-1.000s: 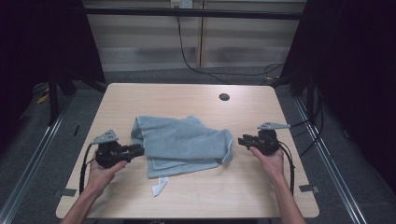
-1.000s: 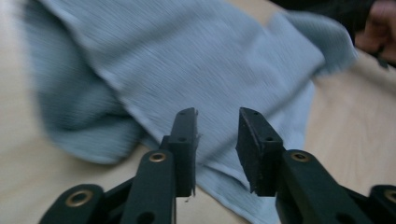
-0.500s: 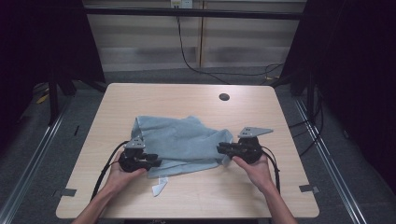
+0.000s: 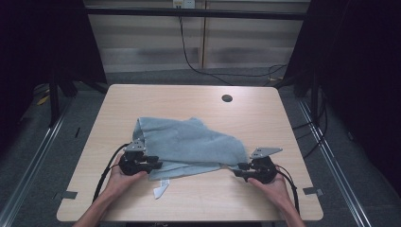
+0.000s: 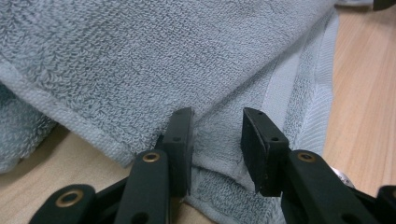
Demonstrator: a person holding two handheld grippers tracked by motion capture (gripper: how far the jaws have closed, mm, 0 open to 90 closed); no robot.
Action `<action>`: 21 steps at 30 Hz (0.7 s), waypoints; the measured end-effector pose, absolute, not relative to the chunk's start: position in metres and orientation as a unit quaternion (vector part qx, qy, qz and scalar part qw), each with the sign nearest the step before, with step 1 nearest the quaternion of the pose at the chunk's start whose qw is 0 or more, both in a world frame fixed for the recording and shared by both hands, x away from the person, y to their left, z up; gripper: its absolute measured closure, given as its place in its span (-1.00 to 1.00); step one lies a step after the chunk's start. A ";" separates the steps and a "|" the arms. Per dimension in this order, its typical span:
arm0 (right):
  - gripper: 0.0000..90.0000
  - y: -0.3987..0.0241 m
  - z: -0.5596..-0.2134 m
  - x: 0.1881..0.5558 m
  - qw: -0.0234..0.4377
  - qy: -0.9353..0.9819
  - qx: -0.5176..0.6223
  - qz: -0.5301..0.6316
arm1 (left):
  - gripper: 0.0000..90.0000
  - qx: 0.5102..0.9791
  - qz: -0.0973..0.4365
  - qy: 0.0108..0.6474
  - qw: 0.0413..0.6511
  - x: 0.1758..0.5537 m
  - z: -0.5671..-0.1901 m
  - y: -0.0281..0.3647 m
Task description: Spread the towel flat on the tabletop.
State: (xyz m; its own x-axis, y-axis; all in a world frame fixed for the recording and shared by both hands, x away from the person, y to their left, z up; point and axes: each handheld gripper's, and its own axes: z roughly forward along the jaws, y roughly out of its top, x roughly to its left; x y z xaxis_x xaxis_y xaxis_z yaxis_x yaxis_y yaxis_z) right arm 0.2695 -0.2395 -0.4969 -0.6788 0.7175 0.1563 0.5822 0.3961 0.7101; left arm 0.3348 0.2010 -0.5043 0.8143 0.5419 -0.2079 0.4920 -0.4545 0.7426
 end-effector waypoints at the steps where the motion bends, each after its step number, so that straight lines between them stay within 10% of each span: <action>1: 0.30 -0.240 -0.498 0.269 0.097 0.831 0.391 0.383 | 0.42 0.852 0.029 0.303 0.425 0.335 -0.504 0.201; 21: 0.92 -0.241 -0.505 0.277 0.114 0.831 0.386 0.384 | -0.03 0.873 0.037 0.243 0.422 0.323 -0.505 0.188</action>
State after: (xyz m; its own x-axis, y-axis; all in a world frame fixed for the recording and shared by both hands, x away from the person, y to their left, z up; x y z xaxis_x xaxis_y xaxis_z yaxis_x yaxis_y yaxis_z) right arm 0.2774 -0.2408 -0.5050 -0.6763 0.7289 0.1065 0.5539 0.4079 0.7258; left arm 0.3232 0.1877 -0.5052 0.8793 0.4550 -0.1407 0.3928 -0.5257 0.7545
